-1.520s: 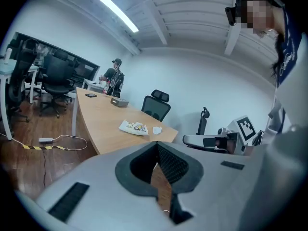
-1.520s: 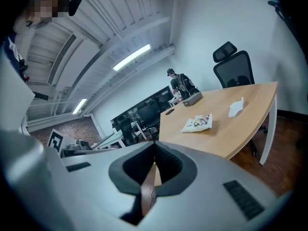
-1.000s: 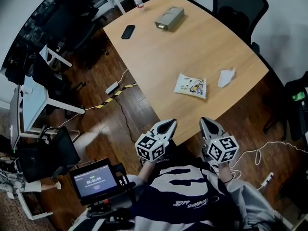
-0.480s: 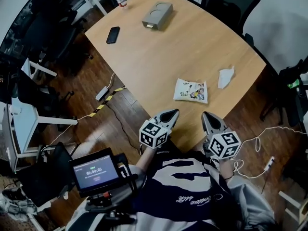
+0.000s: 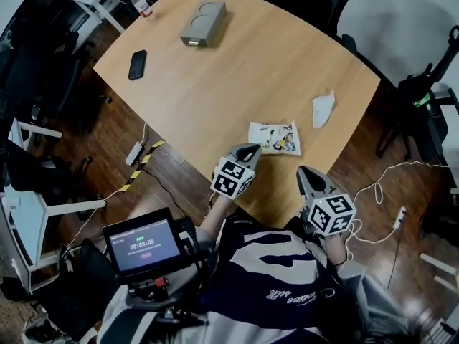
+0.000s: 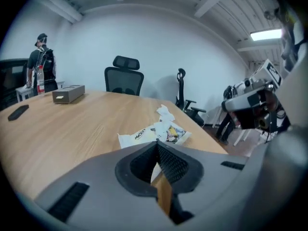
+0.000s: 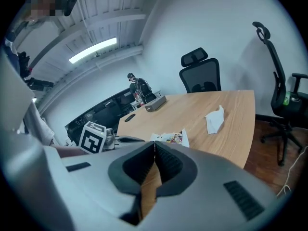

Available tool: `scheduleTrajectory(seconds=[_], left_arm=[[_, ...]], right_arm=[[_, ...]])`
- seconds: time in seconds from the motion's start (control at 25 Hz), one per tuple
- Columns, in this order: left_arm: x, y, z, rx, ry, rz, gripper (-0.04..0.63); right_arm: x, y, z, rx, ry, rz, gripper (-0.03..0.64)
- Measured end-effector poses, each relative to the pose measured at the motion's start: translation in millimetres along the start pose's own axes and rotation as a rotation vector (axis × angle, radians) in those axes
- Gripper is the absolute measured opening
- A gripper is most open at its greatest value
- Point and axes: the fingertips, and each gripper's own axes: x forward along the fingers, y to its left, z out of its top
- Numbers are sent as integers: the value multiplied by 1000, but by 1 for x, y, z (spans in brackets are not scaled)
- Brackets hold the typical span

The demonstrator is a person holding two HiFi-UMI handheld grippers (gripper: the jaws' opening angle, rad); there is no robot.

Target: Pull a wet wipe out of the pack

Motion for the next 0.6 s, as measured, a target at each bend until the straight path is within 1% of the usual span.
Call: scheduleTrajectory(seconds=[0.12, 0.16, 0.24, 0.36, 0.44, 0.56, 0.6], left_arm=[[19, 9, -14, 98, 103, -3, 3], [24, 9, -19, 117, 128, -13, 3], [31, 10, -25, 129, 158, -31, 3], [35, 11, -27, 125, 161, -37, 3], [36, 12, -26, 128, 159, -35, 3], [34, 13, -26, 135, 159, -31, 3], [34, 13, -26, 137, 159, -28, 3]], right_arm=[[7, 0, -2, 0, 19, -12, -11], [9, 0, -3, -3, 28, -16, -11], [13, 0, -5, -10, 45, -22, -11], [22, -3, -6, -24, 71, -27, -4], [31, -4, -6, -36, 96, -23, 32], [50, -6, -7, -66, 137, -20, 40], [57, -9, -7, -75, 152, -19, 53]])
